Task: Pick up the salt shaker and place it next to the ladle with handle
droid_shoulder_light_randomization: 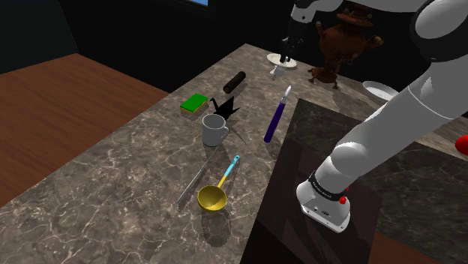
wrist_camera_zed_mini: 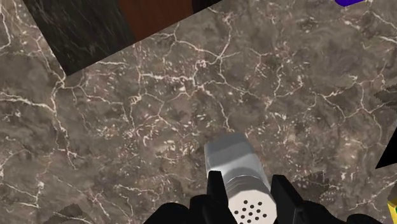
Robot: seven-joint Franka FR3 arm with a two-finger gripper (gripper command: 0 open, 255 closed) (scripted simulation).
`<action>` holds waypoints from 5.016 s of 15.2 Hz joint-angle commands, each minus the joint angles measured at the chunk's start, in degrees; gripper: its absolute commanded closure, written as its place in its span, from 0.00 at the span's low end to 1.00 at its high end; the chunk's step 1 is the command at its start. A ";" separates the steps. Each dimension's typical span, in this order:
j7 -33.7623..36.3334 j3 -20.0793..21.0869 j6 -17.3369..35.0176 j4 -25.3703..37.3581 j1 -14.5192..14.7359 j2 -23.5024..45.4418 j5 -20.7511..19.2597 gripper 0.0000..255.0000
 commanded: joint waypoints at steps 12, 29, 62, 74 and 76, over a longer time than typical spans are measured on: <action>18.85 12.63 -0.29 -13.34 5.81 -13.45 0.04 1.00; 42.57 30.53 -0.51 -15.01 15.02 -15.60 7.34 1.00; 78.51 53.56 6.92 4.48 25.39 11.95 1.36 1.00; 80.01 53.56 15.70 -1.70 25.72 15.07 -0.72 1.00; 80.37 53.52 17.13 -2.56 25.81 15.77 -1.22 1.00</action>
